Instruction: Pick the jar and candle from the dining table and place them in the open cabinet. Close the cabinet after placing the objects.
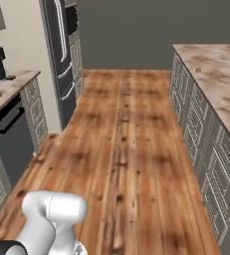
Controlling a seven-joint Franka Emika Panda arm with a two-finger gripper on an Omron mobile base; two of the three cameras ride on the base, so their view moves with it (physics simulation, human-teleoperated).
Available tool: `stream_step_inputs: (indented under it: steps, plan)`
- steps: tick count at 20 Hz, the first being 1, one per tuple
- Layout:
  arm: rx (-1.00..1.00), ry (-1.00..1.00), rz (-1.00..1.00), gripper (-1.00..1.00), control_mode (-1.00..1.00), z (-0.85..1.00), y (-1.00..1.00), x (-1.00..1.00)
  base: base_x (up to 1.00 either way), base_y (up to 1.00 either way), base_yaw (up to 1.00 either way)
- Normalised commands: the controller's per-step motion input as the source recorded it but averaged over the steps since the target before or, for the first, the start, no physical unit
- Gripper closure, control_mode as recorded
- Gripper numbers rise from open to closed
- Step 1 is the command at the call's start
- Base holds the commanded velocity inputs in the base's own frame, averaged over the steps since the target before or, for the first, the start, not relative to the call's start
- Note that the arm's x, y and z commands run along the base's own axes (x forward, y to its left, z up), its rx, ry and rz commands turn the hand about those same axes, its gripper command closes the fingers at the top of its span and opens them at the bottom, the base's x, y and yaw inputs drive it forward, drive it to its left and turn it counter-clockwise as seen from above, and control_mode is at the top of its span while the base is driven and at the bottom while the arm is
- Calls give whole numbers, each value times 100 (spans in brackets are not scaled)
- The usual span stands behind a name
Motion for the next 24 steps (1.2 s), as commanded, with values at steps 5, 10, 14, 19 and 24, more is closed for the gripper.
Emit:
stream_step_inputs:
  steps: [5, 10, 14, 19, 24]
  plan:
    - [0, 0, 0, -100, 100, 0, 0, 0, 100, 13, -43]
    - [0, 0, 0, -100, 100, 0, 0, 0, 100, 1, -38]
    - [0, 0, 0, -100, 100, 0, 0, 0, 92, -6, -32]
    - [0, 0, 0, -100, 100, 0, 0, 0, 100, 55, -36]
    - [0, 0, 0, -100, 100, 0, 0, 0, 98, 72, -37]
